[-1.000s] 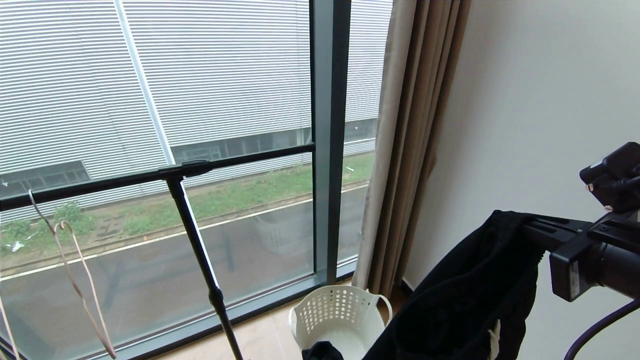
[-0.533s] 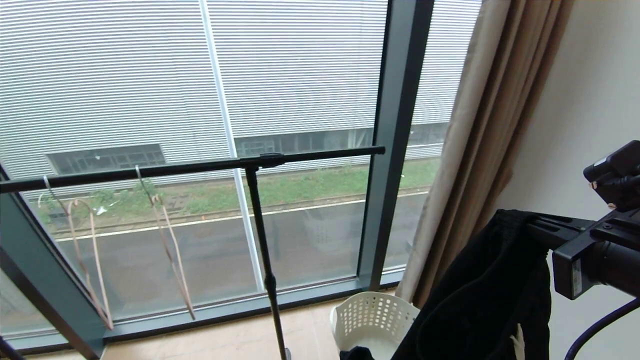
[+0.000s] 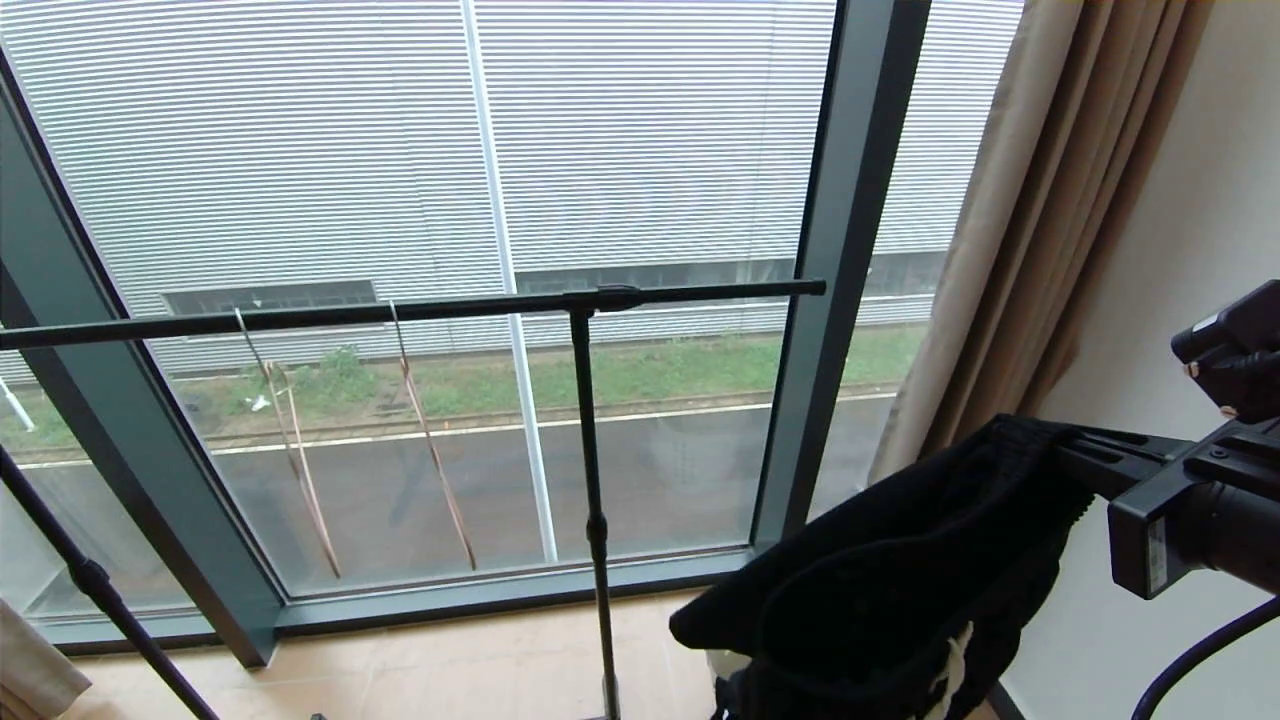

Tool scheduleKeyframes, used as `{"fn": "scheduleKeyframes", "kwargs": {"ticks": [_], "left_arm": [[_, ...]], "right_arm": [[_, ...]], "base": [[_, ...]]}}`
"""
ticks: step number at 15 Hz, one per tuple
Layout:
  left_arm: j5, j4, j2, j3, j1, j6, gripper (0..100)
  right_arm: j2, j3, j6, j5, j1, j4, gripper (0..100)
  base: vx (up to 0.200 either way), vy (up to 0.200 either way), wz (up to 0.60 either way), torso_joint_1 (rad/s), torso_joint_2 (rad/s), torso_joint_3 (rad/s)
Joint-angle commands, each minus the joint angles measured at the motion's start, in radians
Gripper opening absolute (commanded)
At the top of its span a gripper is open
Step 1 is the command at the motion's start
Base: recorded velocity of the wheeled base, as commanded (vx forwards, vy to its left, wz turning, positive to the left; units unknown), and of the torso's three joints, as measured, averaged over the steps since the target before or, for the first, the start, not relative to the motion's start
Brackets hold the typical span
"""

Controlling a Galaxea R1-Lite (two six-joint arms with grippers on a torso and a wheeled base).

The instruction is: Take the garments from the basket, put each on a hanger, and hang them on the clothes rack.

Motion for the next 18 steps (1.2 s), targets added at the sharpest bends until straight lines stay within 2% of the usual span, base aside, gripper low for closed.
{"fn": "scheduleKeyframes", "kwargs": {"ticks": [1, 5, 6, 12, 14, 18], "left_arm": [[0.0, 0.0, 0.001, 0.0, 0.0, 0.0, 100], [0.0, 0.0, 0.001, 0.0, 0.0, -0.005, 100], [0.0, 0.0, 0.001, 0.0, 0.0, -0.005, 100], [0.0, 0.0, 0.001, 0.0, 0.0, -0.005, 100], [0.0, 0.0, 0.001, 0.0, 0.0, -0.006, 100], [0.0, 0.0, 0.001, 0.0, 0.0, -0.006, 100]], "right_arm": [[0.002, 0.0, 0.0, 0.0, 0.001, -0.001, 0], [0.002, 0.0, -0.002, 0.0, 0.001, -0.001, 0], [0.002, 0.0, -0.002, 0.0, 0.001, -0.001, 0], [0.002, 0.0, -0.002, 0.0, 0.001, -0.001, 0], [0.002, 0.0, -0.002, 0.0, 0.001, -0.001, 0], [0.004, 0.0, -0.002, 0.0, 0.001, -0.001, 0]], "base": [[0.0, 0.2, 0.0, 0.012, 0.0, 0.002], [0.0, 0.2, 0.0, 0.005, 0.0, 0.001], [-0.2, 0.2, 0.0, 0.007, 0.0, 0.002], [-0.2, 0.0, 0.0, 0.006, 0.0, 0.002], [-0.2, 0.2, 0.0, -0.005, 0.01, 0.01], [0.0, 0.2, 0.0, -0.006, 0.0, 0.0]]}}
